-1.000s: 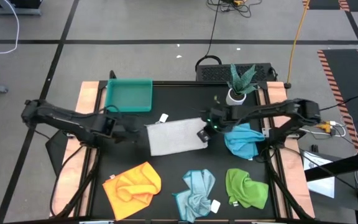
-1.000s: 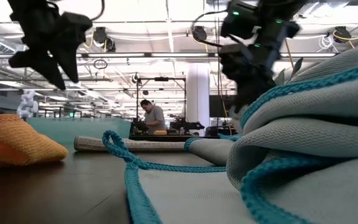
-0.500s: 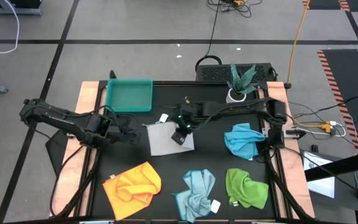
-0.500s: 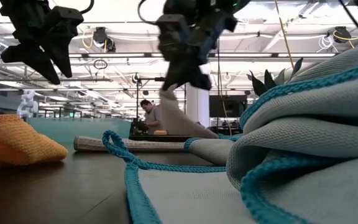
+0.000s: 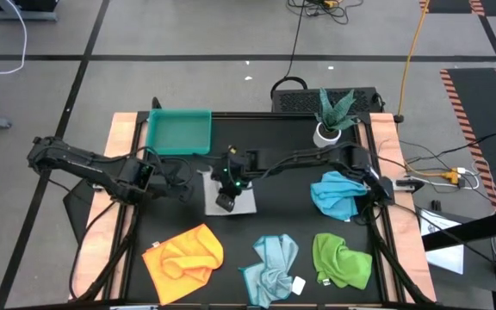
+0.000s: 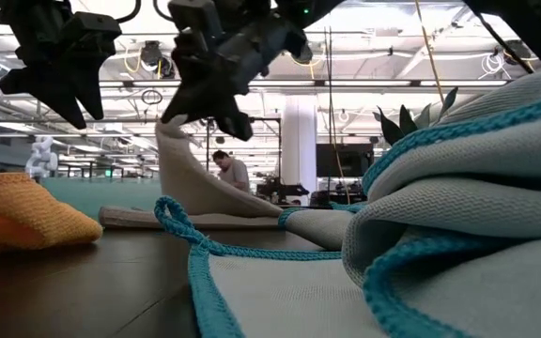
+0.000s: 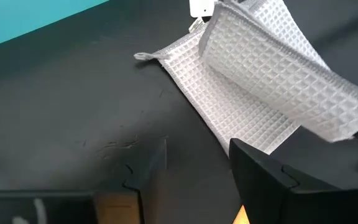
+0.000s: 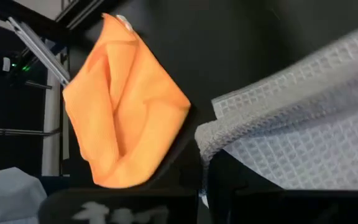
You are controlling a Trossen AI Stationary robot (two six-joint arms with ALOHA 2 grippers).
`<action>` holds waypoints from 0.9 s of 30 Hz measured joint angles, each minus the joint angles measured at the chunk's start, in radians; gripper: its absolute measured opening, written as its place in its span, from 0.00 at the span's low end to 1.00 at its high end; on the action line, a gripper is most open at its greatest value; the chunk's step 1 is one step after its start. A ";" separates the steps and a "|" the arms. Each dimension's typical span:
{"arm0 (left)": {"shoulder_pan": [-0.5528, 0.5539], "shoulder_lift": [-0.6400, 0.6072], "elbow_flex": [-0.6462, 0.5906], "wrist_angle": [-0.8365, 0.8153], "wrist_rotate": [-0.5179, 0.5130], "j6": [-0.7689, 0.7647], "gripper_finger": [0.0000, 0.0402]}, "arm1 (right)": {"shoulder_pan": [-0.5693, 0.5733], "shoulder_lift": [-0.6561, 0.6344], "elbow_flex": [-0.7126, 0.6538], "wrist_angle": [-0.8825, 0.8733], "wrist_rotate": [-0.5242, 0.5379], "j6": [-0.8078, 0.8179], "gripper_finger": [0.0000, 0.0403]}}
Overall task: Fold microfiber towels
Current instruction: Fold the gray microfiber towel
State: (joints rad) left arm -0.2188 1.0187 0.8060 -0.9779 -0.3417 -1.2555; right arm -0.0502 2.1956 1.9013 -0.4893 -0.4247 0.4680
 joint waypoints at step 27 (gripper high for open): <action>0.000 0.000 0.000 0.001 0.008 0.011 0.44 | -0.029 0.003 0.001 -0.107 0.019 -0.111 0.39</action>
State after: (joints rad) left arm -0.2187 1.0187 0.8062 -0.9765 -0.3338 -1.2450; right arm -0.0790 2.1990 1.9028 -0.5964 -0.4059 0.3570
